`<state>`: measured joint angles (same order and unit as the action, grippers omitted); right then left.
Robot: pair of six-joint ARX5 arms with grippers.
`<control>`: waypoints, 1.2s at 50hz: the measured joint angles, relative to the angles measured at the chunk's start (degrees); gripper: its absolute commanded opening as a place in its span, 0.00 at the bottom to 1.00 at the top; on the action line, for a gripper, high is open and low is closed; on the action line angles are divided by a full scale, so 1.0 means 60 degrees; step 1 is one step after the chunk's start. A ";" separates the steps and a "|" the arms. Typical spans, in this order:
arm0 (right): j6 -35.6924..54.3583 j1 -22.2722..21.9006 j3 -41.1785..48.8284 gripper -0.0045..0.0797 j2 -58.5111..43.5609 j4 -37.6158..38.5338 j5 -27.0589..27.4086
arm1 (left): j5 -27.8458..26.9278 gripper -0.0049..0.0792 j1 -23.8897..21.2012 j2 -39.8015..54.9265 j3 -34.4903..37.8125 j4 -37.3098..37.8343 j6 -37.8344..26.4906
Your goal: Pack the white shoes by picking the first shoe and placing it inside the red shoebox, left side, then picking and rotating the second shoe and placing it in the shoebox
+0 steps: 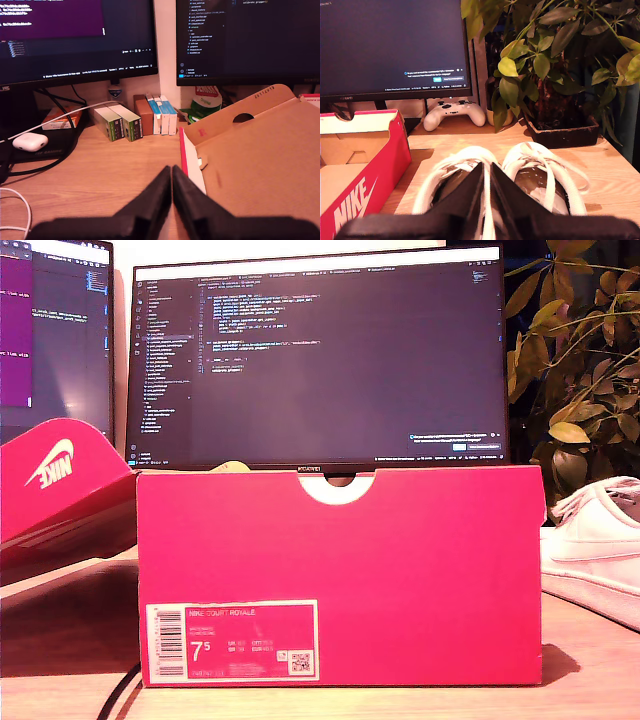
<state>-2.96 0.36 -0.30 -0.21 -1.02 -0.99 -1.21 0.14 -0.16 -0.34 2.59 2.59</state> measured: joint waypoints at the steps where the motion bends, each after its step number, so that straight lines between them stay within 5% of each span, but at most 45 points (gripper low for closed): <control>1: 0.0000 0.0000 0.0000 0.04 0.0000 0.0000 0.0000 | 0.0000 0.04 0.0000 0.0000 0.0000 0.0000 0.0000; 29: 0.0000 0.0000 0.0000 0.04 0.0000 0.0004 0.0000 | 0.0000 0.04 0.0000 0.0000 0.0000 -0.0004 0.0029; 48: -0.2102 0.0000 -0.0138 0.04 0.0000 0.0455 -0.0066 | -0.0699 0.04 0.0000 0.0000 0.0000 -0.0911 0.2765; 60: -0.2269 0.0000 -0.0634 0.05 0.0000 0.0488 -0.1282 | -0.2065 0.04 -0.0011 -0.0004 -0.0525 -0.0382 0.3381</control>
<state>-16.58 0.36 -4.10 -0.21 1.91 -8.69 -13.61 0.08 -0.19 -3.49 0.30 22.87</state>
